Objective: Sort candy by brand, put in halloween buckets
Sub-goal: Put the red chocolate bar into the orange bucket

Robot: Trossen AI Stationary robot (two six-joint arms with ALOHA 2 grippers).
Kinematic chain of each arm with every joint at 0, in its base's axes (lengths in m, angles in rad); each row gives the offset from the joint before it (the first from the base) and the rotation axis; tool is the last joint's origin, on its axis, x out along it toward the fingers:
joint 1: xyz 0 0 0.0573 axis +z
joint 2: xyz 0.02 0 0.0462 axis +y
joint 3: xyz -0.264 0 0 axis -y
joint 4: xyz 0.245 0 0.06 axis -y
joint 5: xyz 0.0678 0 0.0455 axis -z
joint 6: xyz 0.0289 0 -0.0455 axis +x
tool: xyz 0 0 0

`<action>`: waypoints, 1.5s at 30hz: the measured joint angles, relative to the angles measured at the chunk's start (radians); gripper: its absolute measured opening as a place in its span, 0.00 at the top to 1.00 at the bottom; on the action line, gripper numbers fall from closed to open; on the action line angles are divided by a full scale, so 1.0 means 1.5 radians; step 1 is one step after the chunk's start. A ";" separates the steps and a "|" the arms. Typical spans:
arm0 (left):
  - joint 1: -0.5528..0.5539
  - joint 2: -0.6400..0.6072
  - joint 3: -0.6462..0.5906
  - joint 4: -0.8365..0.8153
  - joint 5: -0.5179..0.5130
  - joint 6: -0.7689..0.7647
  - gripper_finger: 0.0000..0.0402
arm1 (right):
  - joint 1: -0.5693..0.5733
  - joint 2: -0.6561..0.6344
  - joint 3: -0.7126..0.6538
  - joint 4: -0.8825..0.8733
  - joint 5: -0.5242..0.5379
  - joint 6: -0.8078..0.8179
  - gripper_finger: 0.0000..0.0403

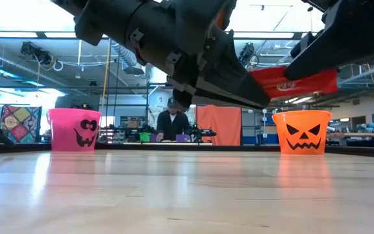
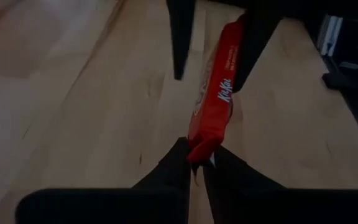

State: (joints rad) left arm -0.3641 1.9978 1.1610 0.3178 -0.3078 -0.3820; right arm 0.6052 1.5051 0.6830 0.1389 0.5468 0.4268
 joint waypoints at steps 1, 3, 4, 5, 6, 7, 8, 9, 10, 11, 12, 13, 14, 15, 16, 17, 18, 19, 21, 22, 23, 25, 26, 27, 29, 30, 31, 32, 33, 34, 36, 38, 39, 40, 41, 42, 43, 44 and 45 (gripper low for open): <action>0.002 -0.001 0.000 0.000 0.005 0.000 0.90 | 0.000 0.000 0.000 0.001 -0.003 0.000 0.68; 0.007 -0.002 0.000 0.000 0.010 0.000 0.90 | 0.001 -0.001 0.000 0.002 -0.005 0.000 0.75; 0.008 -0.003 0.000 -0.001 0.010 0.000 0.90 | 0.001 -0.001 0.000 0.002 -0.005 0.000 0.78; 0.010 -0.004 0.000 -0.003 0.010 0.000 0.90 | 0.000 -0.001 0.000 0.002 -0.004 0.000 0.81; 0.012 -0.005 0.000 -0.004 0.015 0.000 0.90 | 0.000 -0.001 0.000 0.001 0.000 0.000 0.84; 0.013 -0.005 0.000 -0.004 0.020 0.000 0.90 | 0.000 -0.001 0.000 0.000 0.002 0.000 0.86; 0.015 -0.005 0.000 -0.005 0.019 0.001 0.90 | 0.000 -0.001 0.000 0.000 0.005 0.000 0.88; 0.016 -0.007 0.000 -0.007 0.019 0.006 0.89 | 0.000 -0.001 0.000 -0.001 0.012 -0.001 0.89; 0.018 -0.009 0.000 -0.013 0.019 0.011 0.89 | 0.001 -0.002 0.000 -0.003 0.026 -0.002 0.89; 0.023 -0.014 0.000 -0.022 0.016 0.021 0.89 | 0.000 -0.005 0.000 -0.008 0.044 -0.004 0.89; 0.029 -0.023 0.000 -0.041 0.013 0.026 0.88 | -0.003 -0.008 0.000 -0.015 0.068 -0.005 0.89; 0.038 -0.031 0.000 -0.064 0.013 0.024 0.86 | -0.008 -0.012 0.000 -0.023 0.096 -0.002 0.89; 0.051 -0.042 0.001 -0.089 0.027 0.022 0.84 | -0.013 -0.019 0.000 -0.034 0.124 0.000 0.89; 0.064 -0.051 0.001 -0.117 0.049 0.021 0.81 | -0.022 -0.029 0.000 -0.043 0.153 0.002 0.89; 0.076 -0.059 0.001 -0.139 0.067 0.022 0.78 | -0.031 -0.039 0.000 -0.049 0.167 0.004 0.89; 0.088 -0.072 0.000 -0.163 0.090 0.032 0.74 | -0.043 -0.049 0.000 -0.060 0.170 0.005 0.89; 0.101 -0.086 -0.001 -0.180 0.110 0.047 0.71 | -0.055 -0.059 0.000 -0.077 0.171 0.006 0.89; 0.112 -0.101 -0.001 -0.188 0.125 0.060 0.68 | -0.067 -0.070 0.000 -0.092 0.174 0.010 0.89; 0.135 -0.130 0.000 -0.217 0.133 0.080 0.63 | -0.095 -0.096 0.000 -0.121 0.198 0.017 0.88; 0.145 -0.145 0.000 -0.237 0.133 0.094 0.61 | -0.111 -0.111 0.000 -0.136 0.218 0.016 0.87; 0.153 -0.156 0.000 -0.257 0.131 0.108 0.60 | -0.132 -0.127 0.000 -0.159 0.241 0.015 0.87; 0.167 -0.186 -0.004 -0.284 0.126 0.133 0.58 | -0.178 -0.161 0.000 -0.220 0.261 0.012 0.87; 0.172 -0.201 -0.014 -0.278 0.123 0.144 0.58 | -0.206 -0.180 0.000 -0.251 0.258 0.015 0.88; 0.177 -0.219 -0.028 -0.254 0.120 0.148 0.58 | -0.235 -0.201 0.000 -0.283 0.244 0.020 0.88; 0.185 -0.246 -0.068 -0.191 0.121 0.150 0.58 | -0.294 -0.237 0.000 -0.338 0.214 0.042 0.88; 0.190 -0.258 -0.092 -0.160 0.126 0.150 0.58 | -0.322 -0.253 0.000 -0.359 0.207 0.049 0.88; 0.194 -0.267 -0.116 -0.132 0.126 0.151 0.58 | -0.350 -0.269 0.000 -0.379 0.205 0.049 0.88; 0.198 -0.277 -0.139 -0.107 0.126 0.152 0.58 | -0.378 -0.286 0.000 -0.392 0.208 0.042 0.87; 0.203 -0.289 -0.165 -0.087 0.126 0.151 0.58 | -0.405 -0.301 0.000 -0.395 0.211 0.029 0.87; 0.207 -0.297 -0.187 -0.065 0.126 0.150 0.58 | -0.434 -0.315 0.000 -0.402 0.211 0.015 0.87; 0.215 -0.312 -0.229 -0.018 0.126 0.149 0.58 | -0.497 -0.337 0.000 -0.418 0.199 -0.004 0.87; 0.222 -0.320 -0.265 0.015 0.126 0.148 0.58 | -0.562 -0.347 0.000 -0.434 0.180 -0.001 0.87; 0.225 -0.321 -0.275 0.031 0.126 0.146 0.58 | -0.593 -0.348 -0.001 -0.448 0.177 -0.002 0.87; 0.227 -0.325 -0.283 0.039 0.126 0.144 0.58 | -0.621 -0.345 -0.001 -0.450 0.176 -0.008 0.87; 0.229 -0.333 -0.287 0.036 0.126 0.142 0.58 | -0.648 -0.341 -0.001 -0.443 0.176 -0.020 0.87; 0.230 -0.336 -0.288 0.036 0.126 0.138 0.58 | -0.677 -0.338 -0.001 -0.442 0.175 -0.038 0.87; 0.230 -0.337 -0.285 0.043 0.126 0.134 0.58 | -0.703 -0.334 -0.001 -0.438 0.173 -0.058 0.87; 0.230 -0.341 -0.285 0.040 0.126 0.133 0.58 | -0.728 -0.329 -0.001 -0.426 0.169 -0.073 0.87; 0.230 -0.344 -0.286 0.032 0.126 0.133 0.58 | -0.751 -0.324 0.000 -0.418 0.159 -0.083 0.87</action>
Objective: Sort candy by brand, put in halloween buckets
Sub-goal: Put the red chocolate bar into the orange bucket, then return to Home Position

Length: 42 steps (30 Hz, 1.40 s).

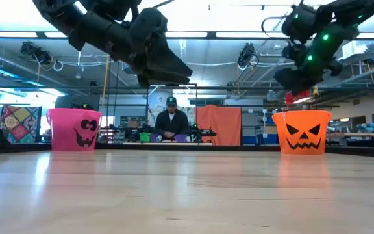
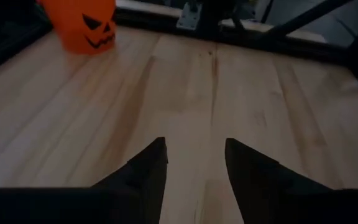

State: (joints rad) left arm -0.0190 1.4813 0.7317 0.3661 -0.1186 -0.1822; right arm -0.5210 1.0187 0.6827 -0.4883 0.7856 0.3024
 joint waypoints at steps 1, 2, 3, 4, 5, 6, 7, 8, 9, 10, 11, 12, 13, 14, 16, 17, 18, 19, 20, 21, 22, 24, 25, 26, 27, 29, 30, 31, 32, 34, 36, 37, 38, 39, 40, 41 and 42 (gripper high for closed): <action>0.000 -0.001 0.001 0.000 0.000 0.000 0.58 | -0.022 0.005 0.000 0.001 -0.014 -0.012 0.87; 0.000 -0.002 0.003 0.003 0.000 0.000 0.58 | -0.042 0.010 0.000 0.001 -0.036 -0.032 0.87; 0.000 -0.007 0.003 0.001 0.000 0.000 0.58 | -0.060 0.015 0.000 0.005 -0.059 -0.051 0.86; 0.000 -0.012 0.003 -0.004 0.000 0.001 0.58 | -0.074 0.020 0.000 0.006 -0.076 -0.061 0.84; 0.000 -0.013 0.003 -0.003 0.001 0.005 0.58 | -0.088 0.026 0.000 0.006 -0.087 -0.062 0.82; 0.000 -0.015 0.003 -0.005 0.001 0.012 0.58 | -0.100 0.030 0.000 0.005 -0.090 -0.065 0.79; 0.000 -0.020 0.003 -0.022 0.001 0.013 0.58 | -0.108 0.033 0.000 0.006 -0.089 -0.065 0.76; 0.000 -0.026 0.001 -0.039 0.001 0.013 0.58 | -0.114 0.036 0.000 0.007 -0.087 -0.065 0.73; 0.000 -0.029 0.001 -0.039 0.000 0.013 0.58 | -0.120 0.039 0.000 0.006 -0.087 -0.064 0.69; 0.000 -0.036 0.002 -0.044 -0.002 0.012 0.58 | -0.126 0.040 0.000 0.006 -0.088 -0.064 0.65; 0.000 -0.047 0.002 -0.062 -0.003 0.009 0.58 | -0.129 0.040 0.000 0.008 -0.089 -0.065 0.61; 0.000 -0.055 0.002 -0.071 -0.004 0.000 0.58 | -0.128 0.039 0.000 0.014 -0.093 -0.064 0.57; 0.000 -0.064 0.003 -0.077 -0.005 -0.005 0.58 | -0.129 0.036 0.000 0.019 -0.100 -0.064 0.53; 0.000 -0.075 0.003 -0.095 -0.005 -0.007 0.58 | -0.128 0.030 0.000 0.019 -0.116 -0.065 0.49; -0.006 -0.103 0.002 -0.127 -0.008 -0.006 0.58 | -0.118 0.014 0.000 0.027 -0.167 -0.060 0.43; -0.010 -0.115 0.002 -0.131 -0.013 -0.006 0.58 | -0.113 0.005 0.000 0.029 -0.204 -0.047 0.41; -0.016 -0.130 0.000 -0.133 -0.020 -0.005 0.58 | -0.104 -0.004 0.000 0.026 -0.235 -0.025 0.39; -0.023 -0.149 -0.011 -0.135 -0.034 -0.003 0.58 | -0.090 -0.012 0.000 0.028 -0.263 -0.001 0.38; -0.031 -0.162 -0.024 -0.135 -0.051 -0.002 0.58 | -0.073 -0.020 0.000 0.033 -0.286 0.018 0.38; -0.038 -0.175 -0.035 -0.126 -0.067 -0.002 0.58 | -0.050 -0.028 0.000 0.037 -0.298 0.029 0.38; -0.044 -0.190 -0.052 -0.121 -0.081 -0.002 0.58 | -0.022 -0.036 0.000 0.044 -0.304 0.033 0.38; -0.051 -0.221 -0.083 -0.125 -0.105 0.000 0.58 | 0.045 -0.046 0.000 0.069 -0.311 0.036 0.41; -0.051 -0.236 -0.094 -0.119 -0.111 0.005 0.58 | 0.080 -0.051 0.000 0.079 -0.309 0.035 0.43; -0.050 -0.252 -0.104 -0.117 -0.117 0.015 0.58 | 0.113 -0.055 0.000 0.092 -0.309 0.031 0.45; -0.049 -0.268 -0.113 -0.118 -0.119 0.028 0.58 | 0.149 -0.056 0.000 0.113 -0.311 0.027 0.47; -0.048 -0.290 -0.126 -0.118 -0.122 0.063 0.58 | 0.212 -0.060 0.000 0.129 -0.314 0.020 0.54; -0.048 -0.301 -0.133 -0.127 -0.122 0.073 0.58 | 0.241 -0.060 0.000 0.133 -0.316 0.017 0.58; -0.048 -0.310 -0.139 -0.140 -0.122 0.077 0.58 | 0.270 -0.060 0.000 0.143 -0.315 0.015 0.62; -0.048 -0.318 -0.141 -0.147 -0.119 0.076 0.58 | 0.297 -0.061 0.000 0.147 -0.313 0.014 0.67; -0.048 -0.340 -0.142 -0.156 -0.115 0.065 0.58 | 0.344 -0.061 0.000 0.155 -0.302 0.013 0.77; -0.048 -0.365 -0.142 -0.158 -0.104 0.061 0.58 | 0.385 -0.061 0.000 0.166 -0.290 0.008 0.87; -0.048 -0.379 -0.142 -0.162 -0.097 0.062 0.58 | 0.403 -0.061 0.000 0.174 -0.288 0.001 0.92; -0.049 -0.396 -0.142 -0.173 -0.092 0.062 0.58 | 0.421 -0.061 0.000 0.187 -0.288 -0.011 0.96; -0.051 -0.414 -0.142 -0.184 -0.089 0.063 0.58 | 0.439 -0.062 0.000 0.199 -0.291 -0.028 0.97; -0.053 -0.431 -0.142 -0.191 -0.089 0.063 0.58 | 0.455 -0.065 0.000 0.204 -0.298 -0.046 0.97; -0.054 -0.449 -0.141 -0.207 -0.090 0.064 0.58 | 0.470 -0.069 0.000 0.210 -0.302 -0.061 0.97; -0.055 -0.465 -0.142 -0.228 -0.091 0.064 0.58 | 0.484 -0.073 0.000 0.223 -0.309 -0.070 0.96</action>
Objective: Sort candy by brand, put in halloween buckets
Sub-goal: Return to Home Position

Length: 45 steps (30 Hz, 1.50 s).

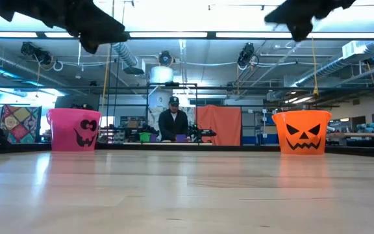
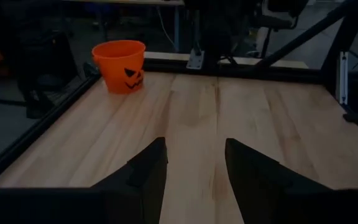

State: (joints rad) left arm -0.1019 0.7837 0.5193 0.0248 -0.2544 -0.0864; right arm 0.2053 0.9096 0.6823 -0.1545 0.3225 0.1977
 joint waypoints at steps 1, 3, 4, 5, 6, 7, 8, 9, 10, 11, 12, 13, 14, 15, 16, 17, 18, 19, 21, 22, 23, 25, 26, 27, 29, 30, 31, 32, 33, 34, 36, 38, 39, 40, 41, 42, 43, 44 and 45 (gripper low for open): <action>-0.002 -0.011 -0.002 -0.008 -0.001 -0.001 0.58 | 0.012 -0.007 0.000 0.009 -0.003 -0.009 0.96; -0.006 -0.034 -0.021 0.007 -0.003 0.000 0.58 | 0.038 -0.020 0.000 0.015 -0.005 -0.027 0.98; -0.008 -0.046 -0.035 0.019 -0.008 0.001 0.58 | 0.051 -0.026 0.000 0.022 -0.004 -0.038 0.98; -0.008 -0.056 -0.050 0.039 -0.017 0.001 0.58 | 0.062 -0.032 -0.004 0.034 0.000 -0.053 0.98; -0.008 -0.065 -0.065 0.061 -0.033 0.003 0.58 | 0.072 -0.039 -0.012 0.048 0.004 -0.070 0.98; -0.007 -0.079 -0.078 0.069 -0.050 0.010 0.58 | 0.079 -0.044 -0.020 0.065 0.009 -0.085 0.98; -0.005 -0.095 -0.091 0.066 -0.068 0.022 0.58 | 0.082 -0.051 -0.029 0.080 0.016 -0.097 0.98; -0.002 -0.106 -0.100 0.067 -0.083 0.033 0.58 | 0.083 -0.060 -0.039 0.086 0.023 -0.105 0.98; 0.001 -0.118 -0.106 0.076 -0.092 0.038 0.58 | 0.082 -0.072 -0.051 0.083 0.034 -0.111 0.98; 0.004 -0.133 -0.112 0.072 -0.094 0.038 0.58 | 0.079 -0.085 -0.064 0.084 0.040 -0.114 0.98; 0.006 -0.149 -0.118 0.063 -0.092 0.038 0.58 | 0.075 -0.100 -0.077 0.098 0.042 -0.114 0.98; 0.007 -0.160 -0.119 0.065 -0.084 0.038 0.58 | 0.071 -0.119 -0.096 0.117 0.029 -0.117 0.98; 0.007 -0.171 -0.118 0.068 -0.077 0.038 0.58 | 0.066 -0.142 -0.118 0.140 0.005 -0.125 0.98; 0.007 -0.185 -0.117 0.056 -0.075 0.038 0.58 | 0.060 -0.164 -0.137 0.169 -0.024 -0.133 0.98; 0.006 -0.203 -0.118 0.036 -0.073 0.037 0.58 | 0.053 -0.187 -0.156 0.197 -0.047 -0.137 0.98; 0.006 -0.218 -0.119 0.024 -0.073 0.035 0.58 | 0.045 -0.217 -0.175 0.207 -0.064 -0.138 0.98; 0.006 -0.232 -0.118 0.018 -0.074 0.035 0.58 | 0.036 -0.244 -0.192 0.208 -0.075 -0.136 0.98; 0.006 -0.249 -0.117 0.003 -0.074 0.034 0.58 | 0.026 -0.268 -0.206 0.215 -0.083 -0.132 0.98; 0.006 -0.276 -0.125 -0.014 -0.074 0.026 0.58 | 0.009 -0.316 -0.226 0.211 -0.090 -0.129 0.98; 0.006 -0.287 -0.133 -0.008 -0.074 0.018 0.58 | 0.005 -0.338 -0.236 0.200 -0.100 -0.124 0.98; 0.006 -0.301 -0.145 -0.004 -0.074 0.009 0.58 | -0.001 -0.360 -0.243 0.193 -0.116 -0.118 0.98; 0.006 -0.322 -0.176 0.024 -0.080 -0.008 0.58 | -0.007 -0.403 -0.256 0.185 -0.156 -0.112 0.98; 0.006 -0.332 -0.192 0.052 -0.082 -0.013 0.58 | -0.007 -0.426 -0.261 0.171 -0.166 -0.110 0.98; 0.006 -0.344 -0.207 0.071 -0.081 -0.013 0.58 | -0.008 -0.446 -0.265 0.159 -0.168 -0.105 0.98; 0.006 -0.366 -0.229 0.083 -0.079 -0.013 0.58 | -0.008 -0.479 -0.270 0.132 -0.146 -0.094 0.98; 0.006 -0.375 -0.233 0.085 -0.079 -0.013 0.58 | -0.008 -0.494 -0.274 0.115 -0.134 -0.087 0.98; 0.006 -0.386 -0.237 0.081 -0.079 -0.013 0.58 | -0.008 -0.505 -0.278 0.101 -0.126 -0.082 0.98; 0.007 -0.397 -0.238 0.072 -0.079 -0.015 0.58 | -0.008 -0.514 -0.280 0.091 -0.123 -0.078 0.98; 0.007 -0.405 -0.240 0.065 -0.078 -0.015 0.59 | -0.008 -0.522 -0.284 0.088 -0.124 -0.076 0.98; 0.007 -0.412 -0.241 0.056 -0.078 -0.018 0.60 | -0.008 -0.531 -0.291 0.087 -0.125 -0.075 0.98; 0.007 -0.427 -0.241 0.033 -0.078 -0.029 0.62 | -0.008 -0.541 -0.310 0.089 -0.128 -0.074 0.98; 0.007 -0.434 -0.241 0.016 -0.078 -0.038 0.66 | -0.008 -0.548 -0.331 0.095 -0.126 -0.070 0.98; 0.007 -0.436 -0.241 0.008 -0.077 -0.044 0.68 | -0.008 -0.550 -0.343 0.112 -0.126 -0.067 0.98; 0.006 -0.437 -0.241 0.001 -0.073 -0.049 0.70 | -0.008 -0.550 -0.355 0.131 -0.125 -0.067 0.98; 0.006 -0.437 -0.241 -0.003 -0.071 -0.050 0.73 | -0.008 -0.551 -0.367 0.149 -0.125 -0.066 0.98; 0.006 -0.437 -0.241 -0.005 -0.071 -0.050 0.75 | -0.008 -0.550 -0.379 0.162 -0.125 -0.062 0.98; 0.006 -0.437 -0.241 -0.005 -0.071 -0.051 0.77 | -0.008 -0.550 -0.391 0.177 -0.124 -0.058 0.98; 0.006 -0.437 -0.241 -0.006 -0.071 -0.054 0.79 | -0.008 -0.550 -0.402 0.195 -0.124 -0.057 0.98; 0.006 -0.437 -0.242 -0.006 -0.071 -0.061 0.82 | -0.008 -0.550 -0.411 0.205 -0.124 -0.057 0.98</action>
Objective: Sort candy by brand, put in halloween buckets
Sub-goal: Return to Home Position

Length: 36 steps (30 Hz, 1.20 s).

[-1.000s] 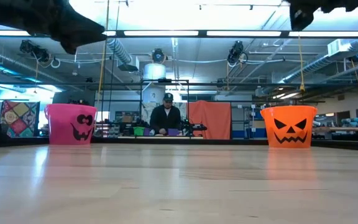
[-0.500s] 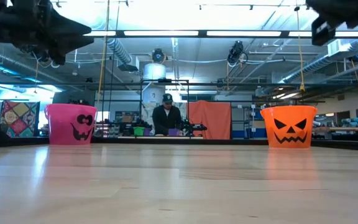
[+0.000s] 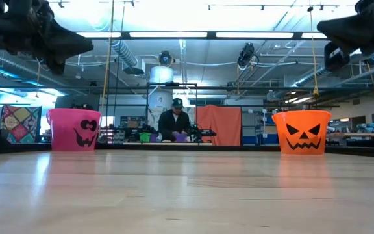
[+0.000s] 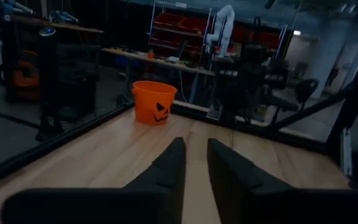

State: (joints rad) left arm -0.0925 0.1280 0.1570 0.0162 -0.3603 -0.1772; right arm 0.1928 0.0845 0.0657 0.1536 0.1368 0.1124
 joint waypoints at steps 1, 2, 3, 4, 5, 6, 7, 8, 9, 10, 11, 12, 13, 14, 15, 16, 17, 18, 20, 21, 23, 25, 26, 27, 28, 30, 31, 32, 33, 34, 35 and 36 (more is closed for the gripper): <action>-0.001 0.000 -0.006 0.011 0.000 -0.008 0.84 | 0.000 0.000 -0.006 0.003 0.001 0.000 0.98; -0.002 0.000 -0.017 0.027 0.003 -0.011 0.87 | -0.001 0.000 -0.011 0.004 0.006 0.000 0.98; -0.005 -0.001 -0.032 0.046 0.010 -0.012 0.89 | -0.002 0.000 -0.014 0.003 0.011 0.000 0.98; -0.007 0.000 -0.048 0.069 0.020 -0.012 0.92 | -0.005 0.000 -0.017 0.004 0.013 0.000 0.98; -0.010 0.000 -0.064 0.094 0.028 -0.012 0.94 | -0.008 0.000 -0.019 0.005 0.013 0.000 0.98; -0.013 0.000 -0.081 0.120 0.033 -0.012 0.96 | -0.012 0.000 -0.020 0.005 0.013 0.000 0.98; -0.015 0.000 -0.097 0.143 0.037 -0.012 0.98 | -0.015 0.000 -0.021 0.005 0.007 -0.002 0.98; -0.017 0.000 -0.099 0.143 0.039 -0.016 0.99 | -0.019 0.000 -0.023 0.005 -0.003 -0.009 0.98; -0.017 -0.001 -0.097 0.133 0.039 -0.015 0.99 | -0.023 -0.001 -0.026 0.005 -0.015 -0.019 0.98; -0.018 -0.001 -0.095 0.119 0.039 -0.011 0.98 | -0.028 -0.003 -0.029 0.005 -0.021 -0.026 0.98; -0.018 -0.001 -0.094 0.117 0.041 -0.008 0.98 | -0.033 -0.006 -0.033 0.005 -0.023 -0.030 0.98; -0.018 -0.004 -0.094 0.117 0.043 -0.007 0.97 | -0.039 -0.009 -0.037 0.005 -0.024 -0.033 0.98; -0.018 -0.006 -0.094 0.117 0.045 -0.006 0.97 | -0.046 -0.013 -0.040 0.001 -0.027 -0.037 0.98; -0.018 -0.009 -0.094 0.117 0.047 -0.001 0.97 | -0.054 -0.016 -0.040 -0.007 -0.035 -0.039 0.98; -0.018 -0.010 -0.094 0.117 0.053 0.010 0.97 | -0.062 -0.021 -0.040 -0.009 -0.047 -0.038 0.98; -0.018 -0.014 -0.094 0.117 0.061 0.018 0.97 | -0.070 -0.025 -0.040 -0.011 -0.063 -0.035 0.98; -0.018 -0.019 -0.095 0.117 0.066 0.027 0.97 | -0.078 -0.028 -0.040 -0.009 -0.081 -0.031 0.98; -0.018 -0.023 -0.098 0.119 0.073 0.035 0.98 | -0.087 -0.031 -0.040 -0.009 -0.100 -0.029 0.98; -0.018 -0.029 -0.099 0.134 0.095 0.046 0.98 | -0.102 -0.037 -0.040 -0.008 -0.129 -0.026 0.98; -0.018 -0.030 -0.099 0.142 0.108 0.046 0.99 | -0.109 -0.038 -0.040 -0.008 -0.134 -0.020 0.98; -0.018 -0.030 -0.099 0.145 0.142 0.046 0.99 | -0.120 -0.035 -0.040 -0.020 -0.134 -0.007 0.98; -0.019 -0.030 -0.099 0.129 0.152 0.046 0.99 | -0.127 -0.032 -0.040 -0.037 -0.128 0.005 0.98; -0.018 -0.029 -0.099 0.121 0.150 0.046 0.99 | -0.128 -0.029 -0.040 -0.042 -0.123 0.012 0.98; -0.018 -0.029 -0.099 0.117 0.149 0.046 0.99 | -0.129 -0.027 -0.040 -0.047 -0.122 0.018 0.98; -0.018 -0.029 -0.099 0.110 0.149 0.046 0.99 | -0.129 -0.025 -0.040 -0.043 -0.121 0.028 0.98; -0.018 -0.030 -0.099 0.087 0.149 0.044 0.99 | -0.128 -0.024 -0.040 -0.040 -0.103 0.064 0.98; -0.018 -0.029 -0.099 0.077 0.150 0.042 0.99 | -0.127 -0.025 -0.040 -0.042 -0.091 0.078 0.98; -0.018 -0.029 -0.099 0.069 0.157 0.041 0.99 | -0.125 -0.025 -0.040 -0.047 -0.081 0.087 0.98; -0.018 -0.029 -0.099 0.066 0.172 0.042 0.99 | -0.121 -0.025 -0.040 -0.053 -0.077 0.093 0.98; -0.019 -0.029 -0.099 0.066 0.190 0.045 0.99 | -0.115 -0.025 -0.040 -0.061 -0.081 0.092 0.98; -0.019 -0.029 -0.099 0.065 0.202 0.048 0.99 | -0.109 -0.025 -0.040 -0.066 -0.094 0.085 0.98; -0.019 -0.029 -0.099 0.064 0.202 0.050 0.99 | -0.102 -0.025 -0.040 -0.069 -0.104 0.073 0.98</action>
State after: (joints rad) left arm -0.1213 0.0841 0.0082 0.1128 -0.0570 -0.1023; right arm 0.0397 0.0475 0.0059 0.0501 -0.0199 0.2215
